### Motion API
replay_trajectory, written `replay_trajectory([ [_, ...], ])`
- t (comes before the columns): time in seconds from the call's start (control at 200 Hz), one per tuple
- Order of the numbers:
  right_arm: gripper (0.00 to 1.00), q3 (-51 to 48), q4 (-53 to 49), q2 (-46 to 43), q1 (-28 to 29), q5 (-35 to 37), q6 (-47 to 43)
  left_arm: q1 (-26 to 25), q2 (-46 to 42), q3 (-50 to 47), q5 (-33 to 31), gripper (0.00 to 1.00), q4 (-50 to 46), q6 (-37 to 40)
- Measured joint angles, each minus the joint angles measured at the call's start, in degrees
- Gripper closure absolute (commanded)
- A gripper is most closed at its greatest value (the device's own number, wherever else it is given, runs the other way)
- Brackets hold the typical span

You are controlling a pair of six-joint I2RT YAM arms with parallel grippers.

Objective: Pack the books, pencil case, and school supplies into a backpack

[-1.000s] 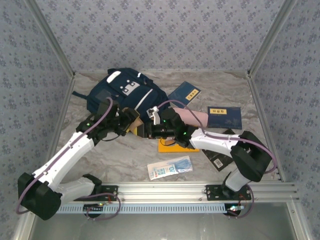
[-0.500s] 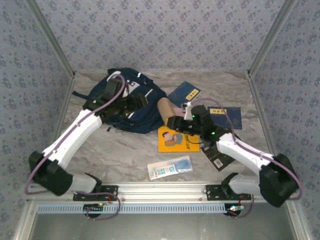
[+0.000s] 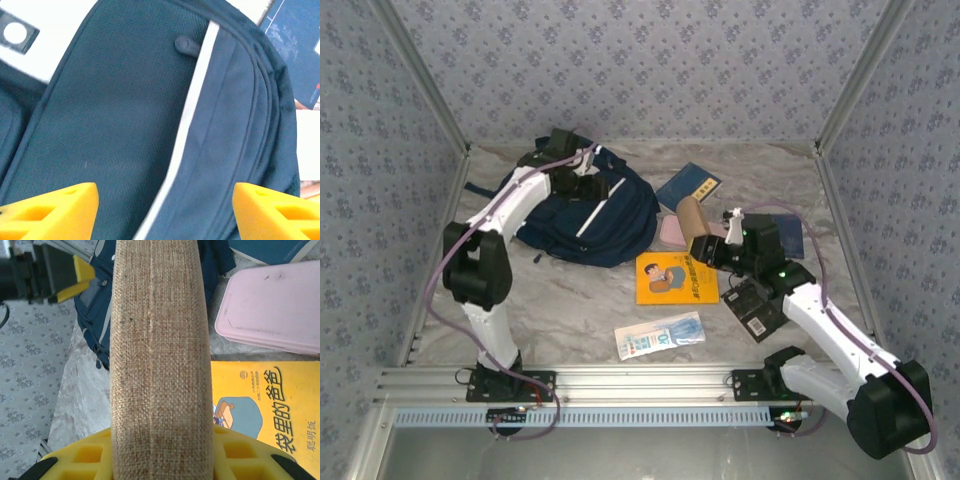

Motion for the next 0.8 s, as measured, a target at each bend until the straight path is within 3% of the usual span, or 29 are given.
replay_trajectory([
  [0.385, 0.67, -0.55, -3.02, -2.10, -3.80, -3.54, -2.71, 0.46, 10.03, 5.77, 7.37, 0.33, -1.77, 3.34],
  [0.799, 0.67, -2.93, -2.89, -0.81, -5.42, -5.92, -2.93, 0.46, 10.10, 1.97, 16.31, 0.66, 1.07, 0.98],
])
